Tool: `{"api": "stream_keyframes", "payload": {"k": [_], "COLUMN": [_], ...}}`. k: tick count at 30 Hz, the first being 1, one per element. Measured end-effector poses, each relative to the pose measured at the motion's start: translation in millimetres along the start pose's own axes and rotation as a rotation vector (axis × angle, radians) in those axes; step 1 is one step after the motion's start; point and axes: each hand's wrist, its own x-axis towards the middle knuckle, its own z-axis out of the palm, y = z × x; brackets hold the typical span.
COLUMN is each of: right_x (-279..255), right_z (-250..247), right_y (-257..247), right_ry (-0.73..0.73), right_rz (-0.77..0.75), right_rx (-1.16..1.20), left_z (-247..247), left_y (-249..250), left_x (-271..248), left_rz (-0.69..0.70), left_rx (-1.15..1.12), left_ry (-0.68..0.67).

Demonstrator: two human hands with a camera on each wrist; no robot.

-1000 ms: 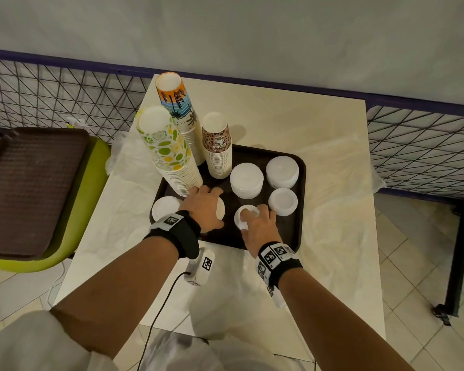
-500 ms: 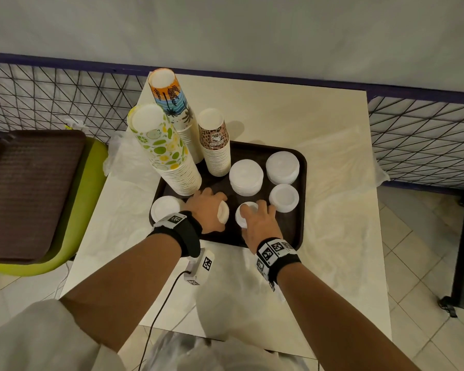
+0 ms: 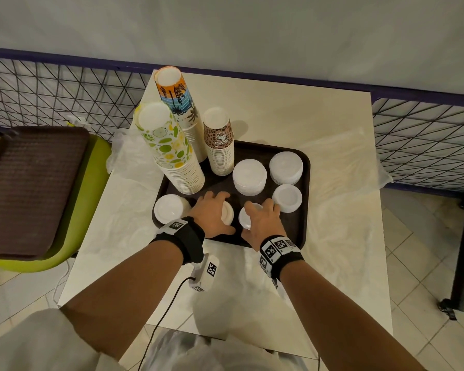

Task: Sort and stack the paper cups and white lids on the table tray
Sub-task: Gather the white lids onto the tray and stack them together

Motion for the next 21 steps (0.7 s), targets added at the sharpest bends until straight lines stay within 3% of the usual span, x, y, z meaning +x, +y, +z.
{"api": "stream_keyframes", "payload": {"k": [13,21], "right_x": [-10,-20], "right_z": [-16,-24], "right_y": [4,-18], "right_ry": [0.055,0.251], "right_rz": [0.058,-0.169], "right_rx": [0.299,0.486], "left_z": [4,6], "left_y": [-6,-9], "left_x": [-18,-31], "left_rz": [0.022,-0.053], "left_rx": [-0.301,-0.567], "left_ry": [0.147,0.286]}}
